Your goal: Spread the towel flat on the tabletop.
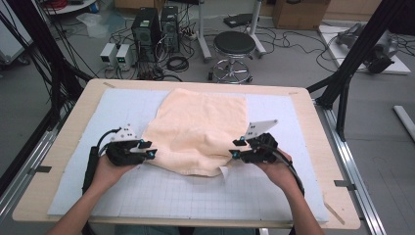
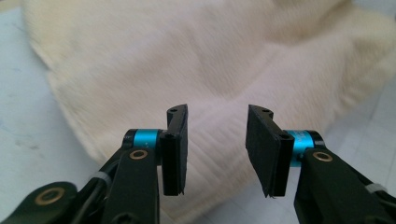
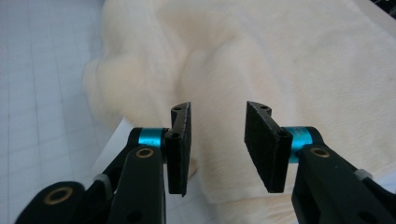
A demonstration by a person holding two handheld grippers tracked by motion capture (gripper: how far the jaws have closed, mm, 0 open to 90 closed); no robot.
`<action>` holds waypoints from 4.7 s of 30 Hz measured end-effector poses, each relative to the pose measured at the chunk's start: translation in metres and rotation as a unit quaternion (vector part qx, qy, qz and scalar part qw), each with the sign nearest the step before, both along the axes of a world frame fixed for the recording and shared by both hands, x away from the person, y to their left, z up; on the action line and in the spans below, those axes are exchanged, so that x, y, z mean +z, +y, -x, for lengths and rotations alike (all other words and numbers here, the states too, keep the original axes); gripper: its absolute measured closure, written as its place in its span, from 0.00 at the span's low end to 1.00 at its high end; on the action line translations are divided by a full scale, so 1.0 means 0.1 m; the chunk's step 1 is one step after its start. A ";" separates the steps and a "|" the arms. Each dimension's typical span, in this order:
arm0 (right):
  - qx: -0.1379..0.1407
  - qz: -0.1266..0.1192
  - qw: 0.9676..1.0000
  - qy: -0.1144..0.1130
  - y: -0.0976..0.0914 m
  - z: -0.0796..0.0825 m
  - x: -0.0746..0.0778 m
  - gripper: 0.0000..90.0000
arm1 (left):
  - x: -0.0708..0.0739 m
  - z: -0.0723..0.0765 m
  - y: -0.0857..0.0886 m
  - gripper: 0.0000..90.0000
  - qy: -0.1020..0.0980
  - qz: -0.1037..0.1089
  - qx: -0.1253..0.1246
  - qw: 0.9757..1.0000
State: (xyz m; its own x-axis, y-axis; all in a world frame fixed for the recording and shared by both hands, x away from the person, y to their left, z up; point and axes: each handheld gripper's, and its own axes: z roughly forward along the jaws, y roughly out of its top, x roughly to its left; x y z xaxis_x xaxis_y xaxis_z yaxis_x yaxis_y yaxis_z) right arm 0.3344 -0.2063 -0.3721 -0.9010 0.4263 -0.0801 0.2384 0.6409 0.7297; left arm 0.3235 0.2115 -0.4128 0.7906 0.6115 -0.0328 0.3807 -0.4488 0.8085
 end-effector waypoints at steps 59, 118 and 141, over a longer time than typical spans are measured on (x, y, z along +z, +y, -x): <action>-0.003 0.028 0.998 0.060 0.06 -0.16 -0.57 0.77 | -0.21 -0.13 -0.17 0.76 0.029 -0.057 -0.009 0.998; 0.073 0.018 0.993 0.086 0.00 0.48 -0.46 0.96 | -0.12 0.77 -0.19 0.96 0.022 -0.046 -0.109 0.993; 0.080 0.042 0.992 0.092 -0.03 0.61 -0.59 0.72 | -0.22 0.78 -0.14 0.69 0.042 -0.060 -0.125 0.989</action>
